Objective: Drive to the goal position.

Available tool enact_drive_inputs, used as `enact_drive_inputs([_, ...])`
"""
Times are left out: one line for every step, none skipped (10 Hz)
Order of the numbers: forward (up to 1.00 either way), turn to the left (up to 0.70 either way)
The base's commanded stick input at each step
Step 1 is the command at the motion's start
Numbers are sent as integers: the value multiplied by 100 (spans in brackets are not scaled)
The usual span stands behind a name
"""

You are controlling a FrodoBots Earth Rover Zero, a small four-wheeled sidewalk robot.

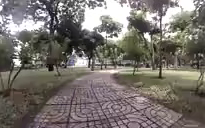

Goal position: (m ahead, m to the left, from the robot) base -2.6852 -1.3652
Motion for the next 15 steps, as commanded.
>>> enact_drive_inputs([100, 0])
enact_drive_inputs([100, 0])
enact_drive_inputs([100, 0])
enact_drive_inputs([100, 0])
enact_drive_inputs([100, 0])
enact_drive_inputs([100, 0])
enact_drive_inputs([100, 0])
enact_drive_inputs([100, 15])
enact_drive_inputs([100, 13])
enact_drive_inputs([100, 0])
enact_drive_inputs([100, 0])
enact_drive_inputs([100, 0])
enact_drive_inputs([100, 0])
enact_drive_inputs([100, 0])
enact_drive_inputs([100, 0])
